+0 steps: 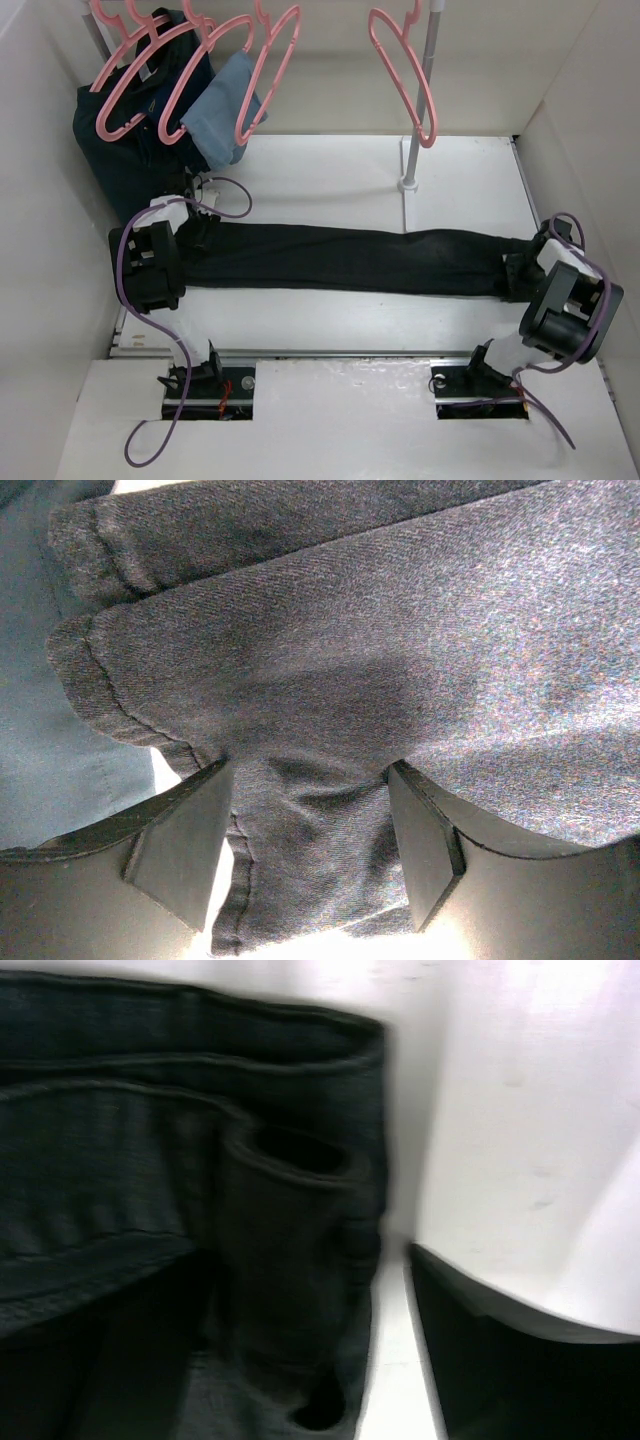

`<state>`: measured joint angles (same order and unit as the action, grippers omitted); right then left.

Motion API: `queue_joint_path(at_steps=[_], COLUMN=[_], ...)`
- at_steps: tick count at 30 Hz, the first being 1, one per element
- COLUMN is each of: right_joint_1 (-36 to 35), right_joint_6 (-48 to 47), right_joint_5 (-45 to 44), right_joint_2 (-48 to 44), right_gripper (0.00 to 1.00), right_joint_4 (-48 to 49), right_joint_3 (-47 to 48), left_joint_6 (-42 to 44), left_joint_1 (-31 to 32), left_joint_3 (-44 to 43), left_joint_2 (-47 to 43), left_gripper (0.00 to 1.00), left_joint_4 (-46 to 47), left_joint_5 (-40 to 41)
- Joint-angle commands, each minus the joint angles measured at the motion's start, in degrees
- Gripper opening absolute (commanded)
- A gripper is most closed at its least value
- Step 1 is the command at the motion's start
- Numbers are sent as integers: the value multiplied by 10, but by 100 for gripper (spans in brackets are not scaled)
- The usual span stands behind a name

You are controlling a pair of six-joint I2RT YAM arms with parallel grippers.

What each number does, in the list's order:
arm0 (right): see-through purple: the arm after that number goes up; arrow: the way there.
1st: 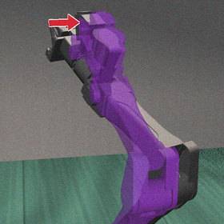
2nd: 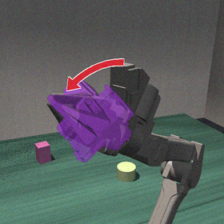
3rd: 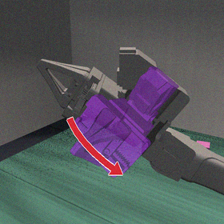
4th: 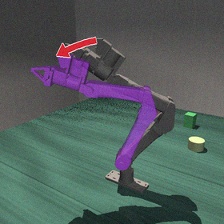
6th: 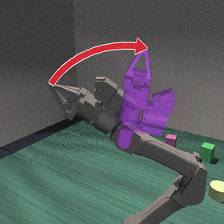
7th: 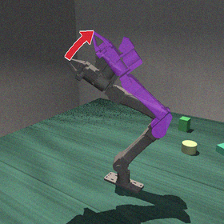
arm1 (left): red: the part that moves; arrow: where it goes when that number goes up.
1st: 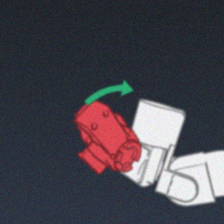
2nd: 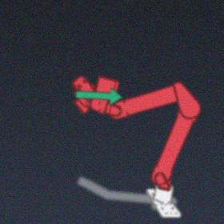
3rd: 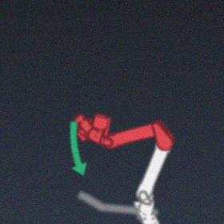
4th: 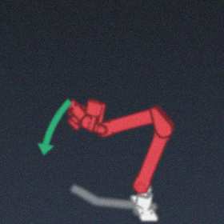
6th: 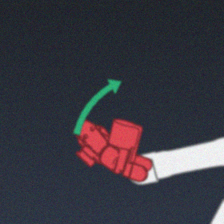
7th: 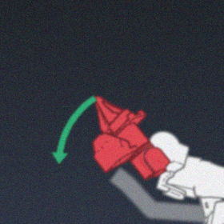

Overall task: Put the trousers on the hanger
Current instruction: Fold the trousers at the center of the board.

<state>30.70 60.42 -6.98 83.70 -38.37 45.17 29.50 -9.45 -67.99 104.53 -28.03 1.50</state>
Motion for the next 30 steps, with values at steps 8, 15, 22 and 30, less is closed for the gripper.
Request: queue_joint_path(at_steps=[8, 15, 22, 30], right_joint_1=[15, 15, -132, -210], right_joint_6=[-29, -107, -182, -288], right_joint_5=[12, -107, -308, -425], right_joint_2=[25, -91, -128, -179], right_gripper=[0, 0, 0, 0], right_joint_4=[50, 10, -27, 21], right_joint_3=[21, 121, 232, 230], left_joint_6=[2, 7, 13, 23], left_joint_1=[-14, -14, -9, 9], left_joint_3=[46, 63, 55, 8], left_joint_2=[30, 7, -12, -66], left_gripper=[60, 60, 61, 66], left_joint_4=[4, -6, -29, -123], left_joint_5=[36, 25, 14, -78])
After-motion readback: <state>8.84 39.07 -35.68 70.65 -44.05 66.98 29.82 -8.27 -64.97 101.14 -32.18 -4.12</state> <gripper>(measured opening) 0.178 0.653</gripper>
